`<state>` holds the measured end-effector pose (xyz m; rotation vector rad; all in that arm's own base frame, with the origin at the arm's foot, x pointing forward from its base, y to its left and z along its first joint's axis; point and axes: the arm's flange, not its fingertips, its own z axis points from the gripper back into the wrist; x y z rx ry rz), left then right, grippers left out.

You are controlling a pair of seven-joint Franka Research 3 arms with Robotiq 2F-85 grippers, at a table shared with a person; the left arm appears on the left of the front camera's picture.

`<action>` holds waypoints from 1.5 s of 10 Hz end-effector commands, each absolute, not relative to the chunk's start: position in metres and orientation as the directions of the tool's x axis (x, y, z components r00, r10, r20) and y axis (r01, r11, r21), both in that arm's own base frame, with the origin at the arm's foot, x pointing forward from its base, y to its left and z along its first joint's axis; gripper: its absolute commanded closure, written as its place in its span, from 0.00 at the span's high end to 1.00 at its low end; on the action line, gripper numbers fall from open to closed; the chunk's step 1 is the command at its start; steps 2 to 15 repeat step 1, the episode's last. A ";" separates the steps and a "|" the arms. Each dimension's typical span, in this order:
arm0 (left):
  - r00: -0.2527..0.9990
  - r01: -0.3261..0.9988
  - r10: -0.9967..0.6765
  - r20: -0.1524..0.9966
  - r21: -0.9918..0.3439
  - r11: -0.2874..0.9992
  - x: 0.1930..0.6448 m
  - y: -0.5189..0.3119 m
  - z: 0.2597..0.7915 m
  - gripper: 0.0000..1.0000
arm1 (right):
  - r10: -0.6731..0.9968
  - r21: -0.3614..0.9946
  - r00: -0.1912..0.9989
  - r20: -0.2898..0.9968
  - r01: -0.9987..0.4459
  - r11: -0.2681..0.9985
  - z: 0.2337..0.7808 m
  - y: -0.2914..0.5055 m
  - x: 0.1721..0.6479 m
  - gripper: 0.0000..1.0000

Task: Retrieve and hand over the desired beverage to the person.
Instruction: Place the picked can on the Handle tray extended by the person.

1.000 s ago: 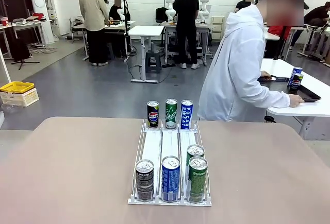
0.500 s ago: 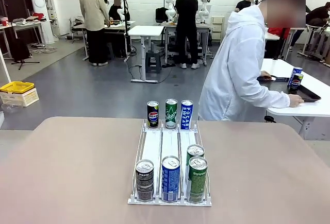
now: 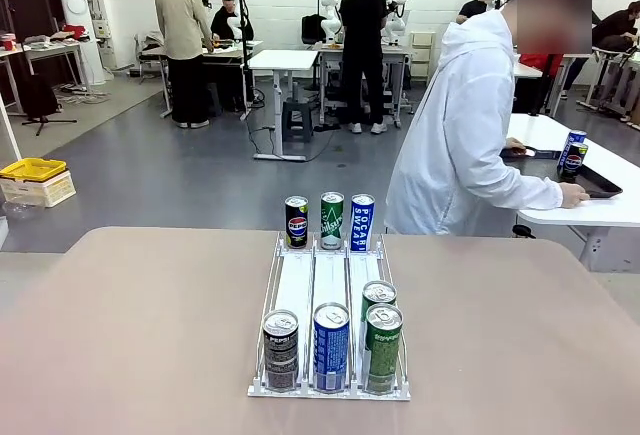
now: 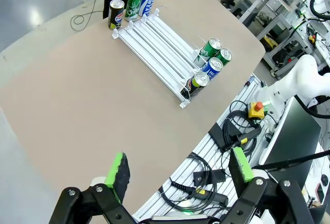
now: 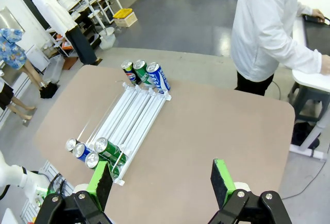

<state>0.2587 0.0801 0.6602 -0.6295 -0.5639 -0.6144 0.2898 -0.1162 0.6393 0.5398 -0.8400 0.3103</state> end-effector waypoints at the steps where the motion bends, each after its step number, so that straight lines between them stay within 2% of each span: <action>1: 0.680 0.676 -0.345 0.647 -0.370 0.638 0.258 0.083 0.659 1.00 | 0.043 0.344 0.626 0.778 -0.483 0.805 0.639 -0.115 0.292 1.00; 15: 0.680 0.676 -0.345 0.647 -0.370 0.638 0.258 0.083 0.659 1.00 | 0.043 0.344 0.626 0.778 -0.483 0.805 0.639 -0.115 0.292 1.00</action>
